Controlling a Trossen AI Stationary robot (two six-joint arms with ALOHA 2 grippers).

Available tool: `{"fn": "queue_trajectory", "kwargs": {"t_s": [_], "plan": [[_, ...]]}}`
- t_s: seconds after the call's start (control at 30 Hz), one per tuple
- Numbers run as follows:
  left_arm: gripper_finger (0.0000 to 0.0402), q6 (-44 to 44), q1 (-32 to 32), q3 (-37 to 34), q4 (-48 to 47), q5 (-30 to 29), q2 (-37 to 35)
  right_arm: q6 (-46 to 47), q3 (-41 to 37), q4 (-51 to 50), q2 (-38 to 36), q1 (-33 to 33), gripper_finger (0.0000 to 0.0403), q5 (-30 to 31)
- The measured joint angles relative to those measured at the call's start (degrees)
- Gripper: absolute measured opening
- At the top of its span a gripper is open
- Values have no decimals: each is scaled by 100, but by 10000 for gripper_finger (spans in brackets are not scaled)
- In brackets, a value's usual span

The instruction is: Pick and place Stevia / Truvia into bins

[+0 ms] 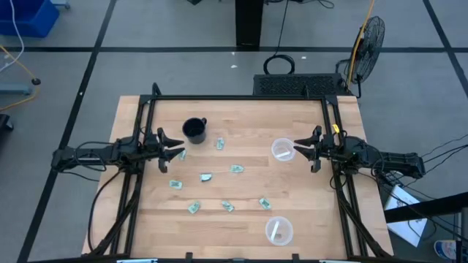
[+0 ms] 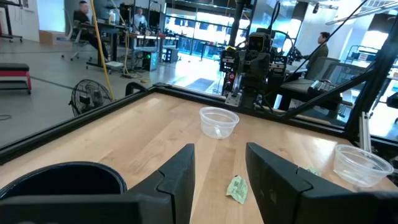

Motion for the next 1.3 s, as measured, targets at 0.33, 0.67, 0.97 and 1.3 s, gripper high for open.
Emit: {"fn": "queue_trajectory", "kwargs": {"t_s": [0.33, 0.67, 0.97, 1.3], "plan": [[147, 0, 1, 0, 0, 0, 1, 0, 0, 0, 1, 0, 105, -1], [147, 629, 0, 0, -52, -2, 1, 0, 0, 2, 0, 0, 105, -1], [147, 841, -2, 0, 15, -7, -2, 0, 0, 0, 0, -1, 105, 0], [147, 1075, 1, -2, 1172, -503, -2, 0, 0, 0, 0, 2, 105, -2]]}}
